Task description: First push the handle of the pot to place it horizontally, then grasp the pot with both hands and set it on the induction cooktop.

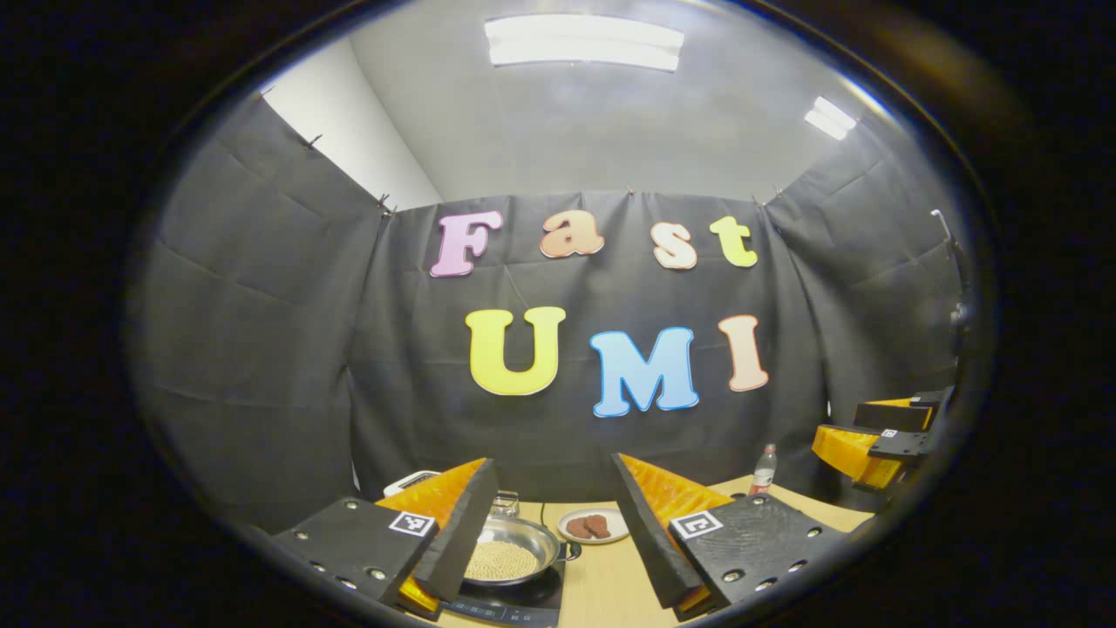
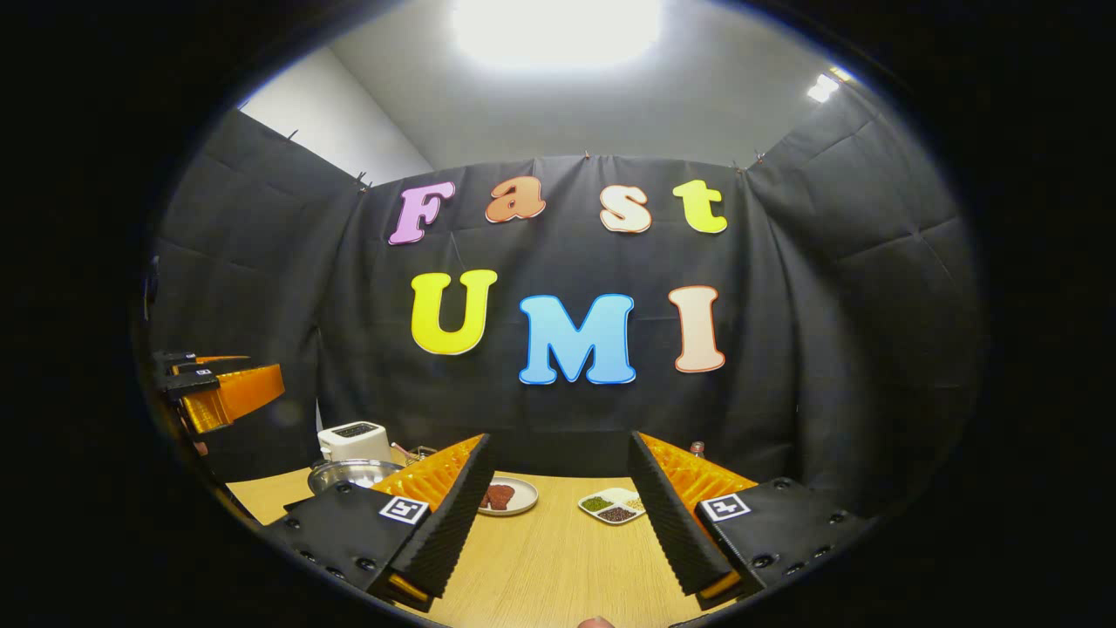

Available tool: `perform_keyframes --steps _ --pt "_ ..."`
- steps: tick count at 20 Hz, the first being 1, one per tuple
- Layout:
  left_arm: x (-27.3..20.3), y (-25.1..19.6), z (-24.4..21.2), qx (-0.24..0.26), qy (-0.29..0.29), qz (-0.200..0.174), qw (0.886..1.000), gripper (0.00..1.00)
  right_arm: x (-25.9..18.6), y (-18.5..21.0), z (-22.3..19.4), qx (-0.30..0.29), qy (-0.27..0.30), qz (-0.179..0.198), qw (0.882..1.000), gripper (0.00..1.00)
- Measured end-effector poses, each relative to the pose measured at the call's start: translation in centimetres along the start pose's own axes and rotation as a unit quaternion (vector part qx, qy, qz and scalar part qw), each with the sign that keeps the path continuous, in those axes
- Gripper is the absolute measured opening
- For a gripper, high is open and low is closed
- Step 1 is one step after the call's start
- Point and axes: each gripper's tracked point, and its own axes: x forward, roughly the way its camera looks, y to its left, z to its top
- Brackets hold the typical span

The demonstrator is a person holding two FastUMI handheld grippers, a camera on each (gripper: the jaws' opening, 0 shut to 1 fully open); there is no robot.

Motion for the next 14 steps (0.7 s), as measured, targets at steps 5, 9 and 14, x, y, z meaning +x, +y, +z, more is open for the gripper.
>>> perform_keyframes --steps 5,9,14 --pt "0.1 1.6 0.2 -0.009 -0.003 0.001 1.000 0.82 -0.4 0.8 0.9 -0.006 -0.014 -0.006 1.000 0.98" --pt "-0.2 2.4 0.2 -0.007 -0.004 0.000 1.000 0.79 -0.4 1.2 1.1 -0.008 -0.015 -0.010 1.000 0.97" --pt "-0.4 3.3 0.9 -0.008 -0.012 0.004 1.000 0.79 -0.5 2.0 1.7 -0.010 -0.022 -0.011 1.000 0.97"
